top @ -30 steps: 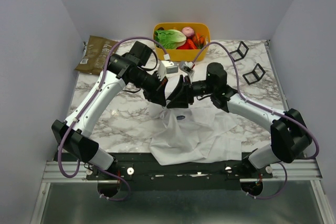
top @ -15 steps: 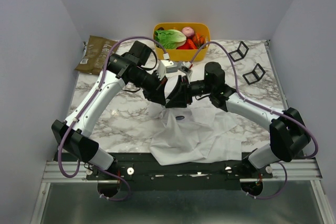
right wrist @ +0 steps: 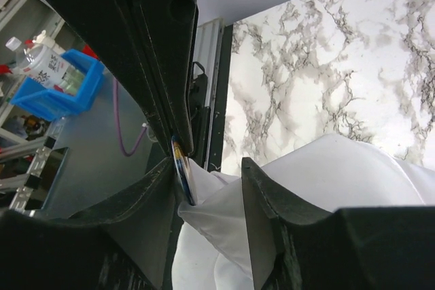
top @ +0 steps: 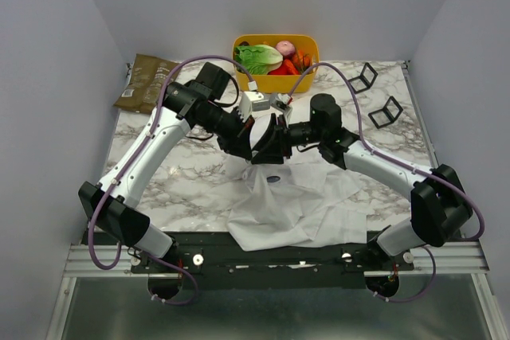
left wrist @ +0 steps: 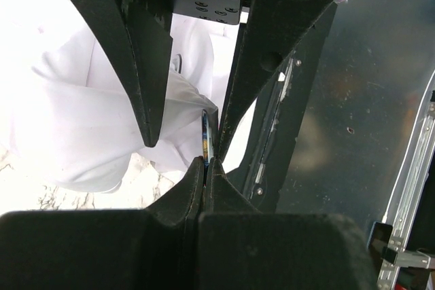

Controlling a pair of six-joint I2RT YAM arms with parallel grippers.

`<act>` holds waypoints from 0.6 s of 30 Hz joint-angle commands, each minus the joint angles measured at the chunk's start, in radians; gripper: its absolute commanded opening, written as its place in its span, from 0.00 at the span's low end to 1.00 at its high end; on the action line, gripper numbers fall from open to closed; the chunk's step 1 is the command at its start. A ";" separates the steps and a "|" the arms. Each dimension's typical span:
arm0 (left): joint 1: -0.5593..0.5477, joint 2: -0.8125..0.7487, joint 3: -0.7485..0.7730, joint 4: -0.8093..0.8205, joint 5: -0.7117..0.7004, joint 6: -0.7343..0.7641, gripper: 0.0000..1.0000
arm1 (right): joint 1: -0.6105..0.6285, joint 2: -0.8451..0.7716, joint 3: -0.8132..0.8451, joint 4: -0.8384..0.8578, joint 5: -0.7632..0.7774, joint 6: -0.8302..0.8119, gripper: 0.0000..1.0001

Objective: Remove the brooch from the garment
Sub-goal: Remove the brooch from the clothes.

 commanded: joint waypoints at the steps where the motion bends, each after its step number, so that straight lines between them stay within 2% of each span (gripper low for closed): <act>1: 0.001 -0.038 -0.013 0.014 0.035 -0.013 0.00 | -0.012 -0.025 0.017 -0.034 0.041 -0.041 0.50; 5: 0.004 -0.047 -0.020 0.022 0.032 -0.016 0.00 | -0.032 -0.025 0.023 -0.036 0.026 -0.027 0.52; 10: 0.004 -0.044 -0.022 0.020 0.035 -0.017 0.00 | -0.049 -0.019 0.030 -0.034 -0.003 0.003 0.62; 18: 0.004 -0.049 -0.028 0.022 0.034 -0.016 0.00 | -0.053 -0.006 0.034 0.004 -0.031 0.068 0.65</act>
